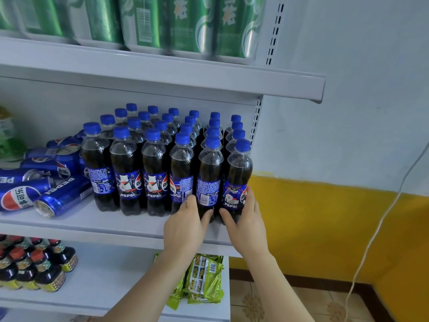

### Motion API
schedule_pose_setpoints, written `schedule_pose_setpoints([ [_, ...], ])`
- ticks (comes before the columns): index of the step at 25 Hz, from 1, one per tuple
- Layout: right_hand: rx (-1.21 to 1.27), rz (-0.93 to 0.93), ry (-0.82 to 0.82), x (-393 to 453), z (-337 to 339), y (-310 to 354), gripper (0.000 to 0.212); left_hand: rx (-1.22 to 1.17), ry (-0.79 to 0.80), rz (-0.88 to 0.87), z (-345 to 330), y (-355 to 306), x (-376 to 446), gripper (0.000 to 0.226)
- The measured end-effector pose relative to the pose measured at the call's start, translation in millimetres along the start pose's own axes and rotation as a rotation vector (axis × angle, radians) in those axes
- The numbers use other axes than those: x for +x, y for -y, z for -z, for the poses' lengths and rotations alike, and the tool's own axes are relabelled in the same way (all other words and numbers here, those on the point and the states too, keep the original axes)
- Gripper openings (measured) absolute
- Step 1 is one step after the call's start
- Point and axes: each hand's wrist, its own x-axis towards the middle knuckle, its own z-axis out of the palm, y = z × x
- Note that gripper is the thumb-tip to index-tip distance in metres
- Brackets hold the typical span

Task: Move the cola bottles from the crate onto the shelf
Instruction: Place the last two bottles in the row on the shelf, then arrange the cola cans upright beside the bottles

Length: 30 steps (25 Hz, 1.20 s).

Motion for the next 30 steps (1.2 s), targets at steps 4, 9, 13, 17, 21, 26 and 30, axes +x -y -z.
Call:
schedule_pose_setpoints([
  [4, -0.046, 0.079, -0.182, -4, 10, 16, 0.083, -0.165, -0.096, 0.035, 11, 5, 0, 0.043],
  [9, -0.02, 0.187, -0.313, -8, 14, 35, 0.074, -0.5, -0.166, 0.068, 29, 10, -8, 0.047],
  [13, 0.027, 0.227, -0.306, -19, 3, 57, 0.074, -0.626, -0.243, 0.056, 49, 25, -23, 0.041],
  [17, 0.039, 0.234, -0.265, -30, -18, 86, 0.073, -0.688, -0.287, 0.068, 76, 56, -25, 0.044],
  [21, 0.044, 0.221, -0.203, -42, -51, 130, 0.072, -0.7, -0.271, 0.057, 104, 107, -27, 0.04],
  [26, 0.056, 0.178, -0.153, -63, -105, 187, 0.072, -0.686, -0.234, 0.026, 146, 182, -23, 0.035],
  [30, 0.063, 0.152, -0.122, -79, -140, 218, 0.071, -0.662, -0.191, 0.03, 162, 232, -21, 0.041],
])
